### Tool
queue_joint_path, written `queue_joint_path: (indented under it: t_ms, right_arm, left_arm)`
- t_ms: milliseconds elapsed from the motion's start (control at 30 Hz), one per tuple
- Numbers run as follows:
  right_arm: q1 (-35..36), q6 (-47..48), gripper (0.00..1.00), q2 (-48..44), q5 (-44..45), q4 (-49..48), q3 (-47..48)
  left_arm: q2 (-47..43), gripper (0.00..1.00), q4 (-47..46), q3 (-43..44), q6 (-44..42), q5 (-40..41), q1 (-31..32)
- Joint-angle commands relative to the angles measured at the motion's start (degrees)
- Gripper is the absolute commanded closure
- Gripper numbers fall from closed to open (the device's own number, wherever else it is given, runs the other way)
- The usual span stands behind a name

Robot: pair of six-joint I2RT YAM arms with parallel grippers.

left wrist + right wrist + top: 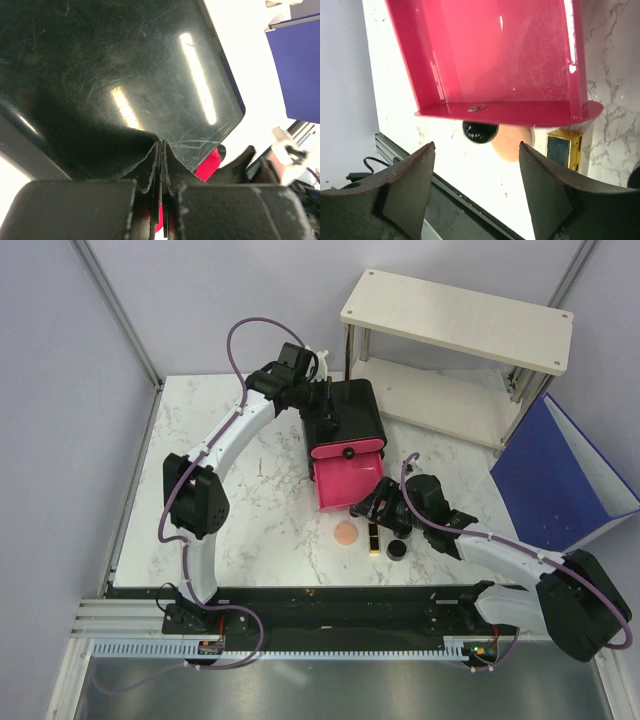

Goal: Organize the makeup

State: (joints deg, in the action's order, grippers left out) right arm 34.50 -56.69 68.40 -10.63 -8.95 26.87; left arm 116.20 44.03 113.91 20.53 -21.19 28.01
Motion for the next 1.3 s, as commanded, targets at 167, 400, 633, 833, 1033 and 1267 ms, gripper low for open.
queue_joint_path:
  t_ms: [167, 400, 633, 833, 1033, 1267]
  right_arm:
    - [0.04, 9.92, 0.23, -10.56, 3.33, 18.25, 2.39]
    - [0.04, 16.96, 0.25, -15.92, 15.59, 35.55, 5.03]
    - [-0.05, 18.1, 0.23, -20.15, 29.44, 41.03, 4.86]
    - [0.13, 20.65, 0.16, -13.83, 26.99, 36.29, 4.77]
    - [-0.05, 22.49, 0.15, -8.11, 27.33, 30.84, 5.29]
    - [0.04, 24.25, 0.15, -1.79, 27.07, 25.57, 7.49]
  left_arm:
    - [2.71, 0.98, 6.33, -3.43, -1.2, 3.0, 0.29]
    - [2.01, 0.98, 6.33, -4.57, -1.64, 3.61, 0.29]
    - [2.19, 0.98, 6.33, -4.84, -1.99, 2.3, 0.29]
    - [2.45, 0.98, 6.33, -5.36, -1.9, 2.38, 0.38]
    - [2.63, 0.98, 6.24, -5.89, -1.81, 2.38, 0.29]
    - [2.54, 0.98, 6.33, -6.77, -2.17, 2.47, 0.2]
